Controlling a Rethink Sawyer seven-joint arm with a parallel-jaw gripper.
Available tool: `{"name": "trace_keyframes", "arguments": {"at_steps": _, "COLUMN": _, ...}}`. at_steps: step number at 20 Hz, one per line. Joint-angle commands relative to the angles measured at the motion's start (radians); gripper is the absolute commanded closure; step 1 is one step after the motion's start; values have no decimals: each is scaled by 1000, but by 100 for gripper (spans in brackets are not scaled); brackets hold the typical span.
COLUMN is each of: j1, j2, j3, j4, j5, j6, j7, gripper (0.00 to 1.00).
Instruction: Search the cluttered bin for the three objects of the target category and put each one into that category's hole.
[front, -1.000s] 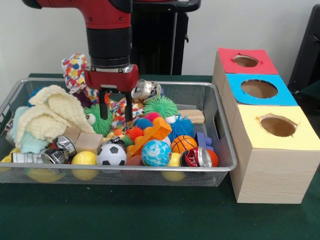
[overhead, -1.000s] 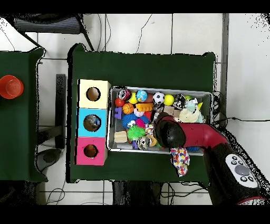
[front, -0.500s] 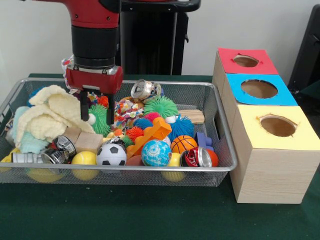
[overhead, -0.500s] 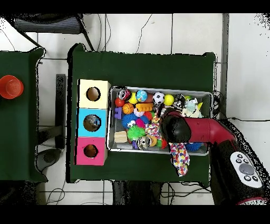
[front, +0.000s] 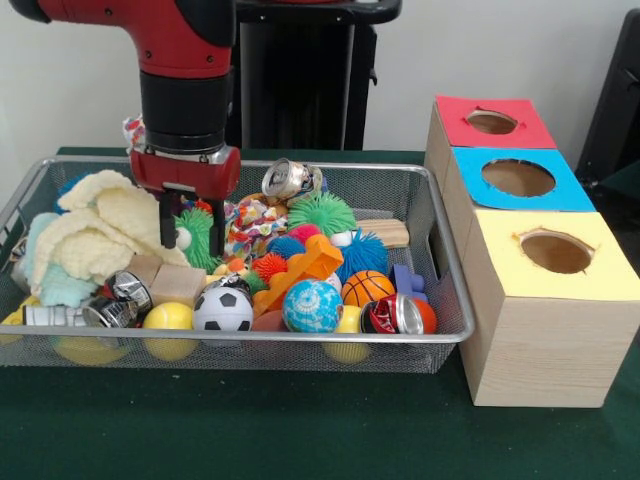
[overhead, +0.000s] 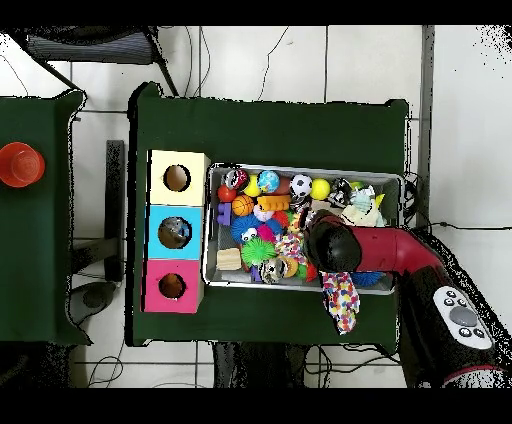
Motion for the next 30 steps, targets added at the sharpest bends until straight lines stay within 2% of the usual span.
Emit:
{"name": "trace_keyframes", "arguments": {"at_steps": 1, "j1": -33, "j2": 17, "j3": 28, "j4": 30, "j5": 16, "j6": 124, "j7": -42, "gripper": 0}}
{"name": "trace_keyframes", "arguments": {"at_steps": 10, "j1": -52, "j2": 16, "j3": 51, "j4": 50, "j5": 29, "j6": 109, "j7": -32, "gripper": 0}}
{"name": "trace_keyframes", "arguments": {"at_steps": 20, "j1": -76, "j2": 23, "j3": 105, "j4": 107, "j5": 70, "j6": 61, "j7": -3, "gripper": 0}}
{"name": "trace_keyframes", "arguments": {"at_steps": 30, "j1": -28, "j2": 4, "j3": 101, "j4": 168, "j5": 99, "j6": -4, "j7": 72, "gripper": 0}}
